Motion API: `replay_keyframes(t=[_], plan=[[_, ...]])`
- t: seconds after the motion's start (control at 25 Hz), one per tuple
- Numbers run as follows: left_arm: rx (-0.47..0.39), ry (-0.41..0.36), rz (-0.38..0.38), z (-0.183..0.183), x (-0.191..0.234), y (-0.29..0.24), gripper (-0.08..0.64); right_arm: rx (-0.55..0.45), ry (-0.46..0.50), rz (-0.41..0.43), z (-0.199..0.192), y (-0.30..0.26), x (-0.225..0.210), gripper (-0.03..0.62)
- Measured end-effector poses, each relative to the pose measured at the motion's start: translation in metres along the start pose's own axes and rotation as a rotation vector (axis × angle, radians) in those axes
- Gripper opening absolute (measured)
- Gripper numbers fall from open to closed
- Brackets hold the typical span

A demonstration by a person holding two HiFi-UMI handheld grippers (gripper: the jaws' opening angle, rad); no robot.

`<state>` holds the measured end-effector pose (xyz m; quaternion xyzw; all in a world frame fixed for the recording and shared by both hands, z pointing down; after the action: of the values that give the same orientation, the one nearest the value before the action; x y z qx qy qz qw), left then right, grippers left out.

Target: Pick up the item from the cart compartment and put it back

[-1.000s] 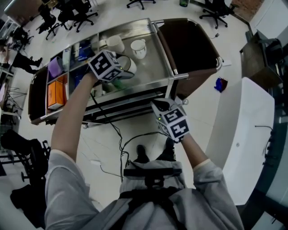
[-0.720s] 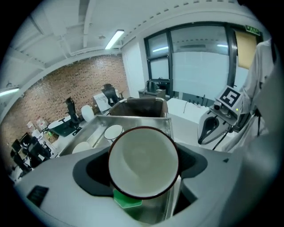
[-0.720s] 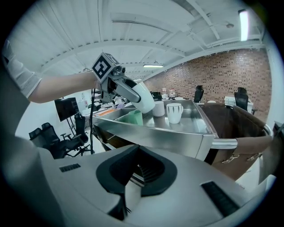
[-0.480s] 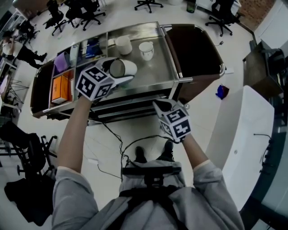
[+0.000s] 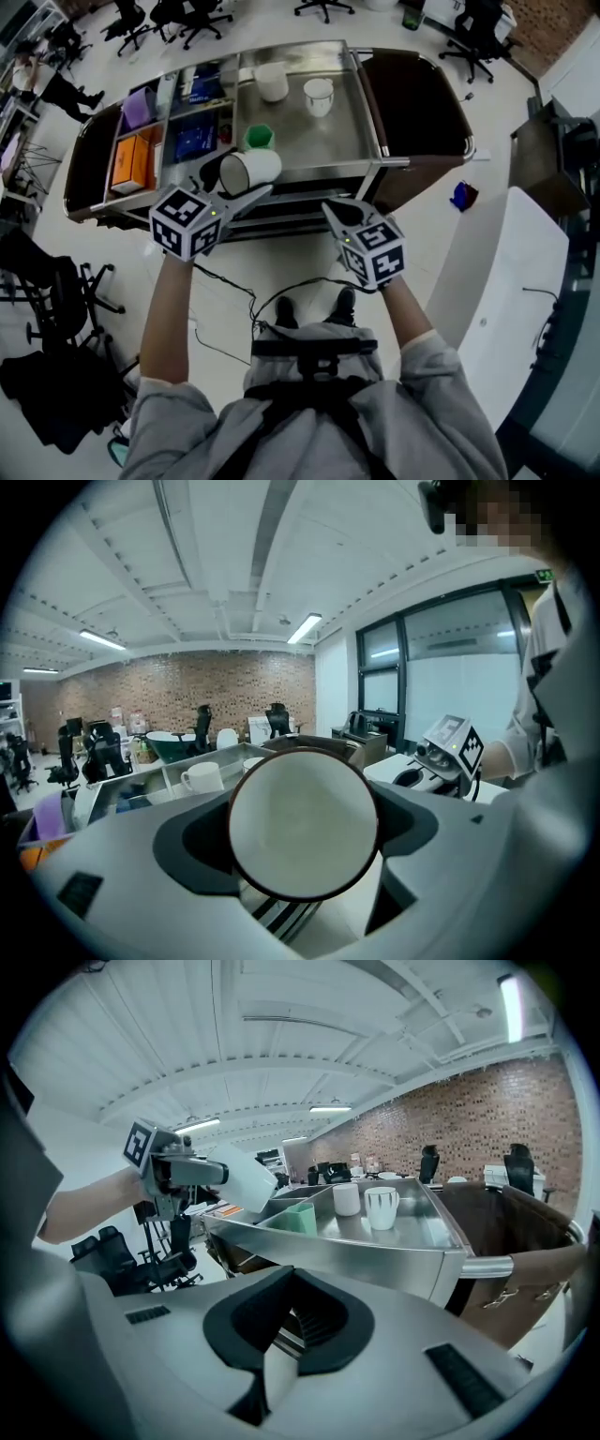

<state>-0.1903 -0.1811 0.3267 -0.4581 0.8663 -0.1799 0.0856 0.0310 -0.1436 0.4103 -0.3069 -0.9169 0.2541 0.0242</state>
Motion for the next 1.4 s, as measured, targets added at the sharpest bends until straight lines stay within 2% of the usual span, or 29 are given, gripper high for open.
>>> replay_keyframes(t=[0.36,0.56,0.8,1.0,1.4], plan=[[-0.143,0.079,0.128,-0.043,-0.032,0.042,0.416,-0.014,-0.021,0.034,-0.015,-0.001,0.004,0.009],[-0.212,0.129,0.168,-0.068,-0.045,0.055,0.414,-0.016,-0.04,0.046,-0.018,-0.001,0.009,0.009],[-0.228,0.16,0.189,-0.086,-0.057,0.065,0.416,-0.023,-0.041,0.042,-0.016,0.0,0.012,0.009],[-0.213,0.146,0.212,-0.094,-0.061,0.07,0.416,-0.024,-0.046,0.035,-0.015,0.0,0.011,0.009],[-0.215,0.153,0.208,-0.097,-0.064,0.076,0.414,-0.021,-0.049,0.04,-0.015,-0.002,0.014,0.009]])
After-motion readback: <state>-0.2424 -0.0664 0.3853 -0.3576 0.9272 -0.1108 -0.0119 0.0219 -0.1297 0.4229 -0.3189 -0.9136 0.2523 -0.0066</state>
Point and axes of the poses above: the fingertips, and each gripper's own axes: y backward along the fingers, x to its left, z out of its top, the point moved 8 cm from there along y, backward along the fingers, and after that the axes turned 8 degrees about -z, right-handed, at the moved point
